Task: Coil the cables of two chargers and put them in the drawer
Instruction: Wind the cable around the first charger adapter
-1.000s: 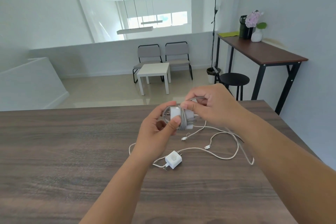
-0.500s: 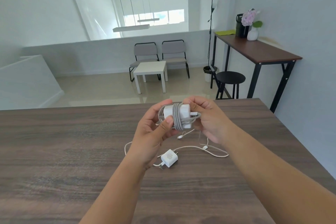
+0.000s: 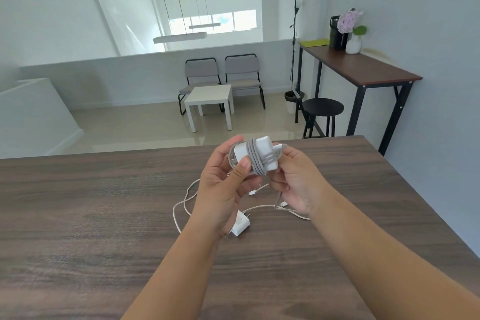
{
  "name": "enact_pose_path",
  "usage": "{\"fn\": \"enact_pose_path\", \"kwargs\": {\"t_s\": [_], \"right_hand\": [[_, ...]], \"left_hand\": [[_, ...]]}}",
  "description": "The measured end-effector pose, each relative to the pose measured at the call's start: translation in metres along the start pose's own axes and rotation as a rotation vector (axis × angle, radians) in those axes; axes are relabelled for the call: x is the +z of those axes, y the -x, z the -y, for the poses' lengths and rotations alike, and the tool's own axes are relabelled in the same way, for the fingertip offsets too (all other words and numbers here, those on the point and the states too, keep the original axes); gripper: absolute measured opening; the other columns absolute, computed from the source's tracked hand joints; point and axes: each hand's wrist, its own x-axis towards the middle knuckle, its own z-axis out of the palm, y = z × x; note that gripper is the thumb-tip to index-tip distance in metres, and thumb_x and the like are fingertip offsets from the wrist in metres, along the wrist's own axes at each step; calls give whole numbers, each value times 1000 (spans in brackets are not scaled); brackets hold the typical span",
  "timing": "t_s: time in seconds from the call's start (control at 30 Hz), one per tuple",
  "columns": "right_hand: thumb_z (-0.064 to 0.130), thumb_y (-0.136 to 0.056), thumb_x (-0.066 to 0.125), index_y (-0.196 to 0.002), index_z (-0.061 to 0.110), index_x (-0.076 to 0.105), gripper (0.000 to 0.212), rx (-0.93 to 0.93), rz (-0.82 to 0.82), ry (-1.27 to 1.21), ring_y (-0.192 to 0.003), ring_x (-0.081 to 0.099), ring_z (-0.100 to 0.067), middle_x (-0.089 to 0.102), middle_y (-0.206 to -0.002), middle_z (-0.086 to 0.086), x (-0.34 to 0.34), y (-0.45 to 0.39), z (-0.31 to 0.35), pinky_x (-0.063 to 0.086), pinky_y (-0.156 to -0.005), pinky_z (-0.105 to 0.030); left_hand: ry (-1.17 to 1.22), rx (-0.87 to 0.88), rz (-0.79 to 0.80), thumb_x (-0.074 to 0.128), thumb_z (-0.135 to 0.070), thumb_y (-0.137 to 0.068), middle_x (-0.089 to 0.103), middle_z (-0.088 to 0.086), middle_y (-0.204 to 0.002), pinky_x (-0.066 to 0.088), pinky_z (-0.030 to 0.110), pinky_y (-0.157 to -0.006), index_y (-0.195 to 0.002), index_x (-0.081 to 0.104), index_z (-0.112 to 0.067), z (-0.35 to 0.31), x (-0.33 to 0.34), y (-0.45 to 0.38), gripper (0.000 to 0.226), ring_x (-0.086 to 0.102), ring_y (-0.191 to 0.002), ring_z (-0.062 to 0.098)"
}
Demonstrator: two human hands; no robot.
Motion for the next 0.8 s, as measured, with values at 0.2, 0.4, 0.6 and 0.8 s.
{"fn": "enact_pose_path", "kwargs": {"t_s": [0.2,0.4,0.6,0.8], "right_hand": [[1,-88,42,-86,10,69,29,-173,-55,209,-45,15,-9,25,-57,-2,15,15,1,18,-38,-18],[6,-97,47,-114,-4,61,24,-284,47,223,-42,54,5,64,-58,13,22,30,9,39,-44,-4],[6,-92,49,-112,-4,59,24,-327,68,292,-40,53,6,60,-49,15,22,33,14,39,-44,-3],[9,-91,48,-116,-13,54,34,-325,100,238,-40,53,5,57,-45,15,28,27,14,39,-43,-3]], "left_hand": [[36,58,-96,64,-16,-80,67,7,-112,59,29,-74,-124,59,-30,-1,8,-3,47,71,-88,19],[-4,45,-61,64,-19,-81,67,10,-122,58,34,-86,-134,54,-32,-2,11,-2,56,70,-100,24],[-143,29,21,69,-19,-73,74,-5,-109,57,26,-73,-128,57,-36,-14,0,-1,59,72,-95,20],[-174,40,-3,72,-20,-70,74,-4,-111,57,30,-79,-128,56,-36,-19,2,-6,62,71,-103,23]]}}
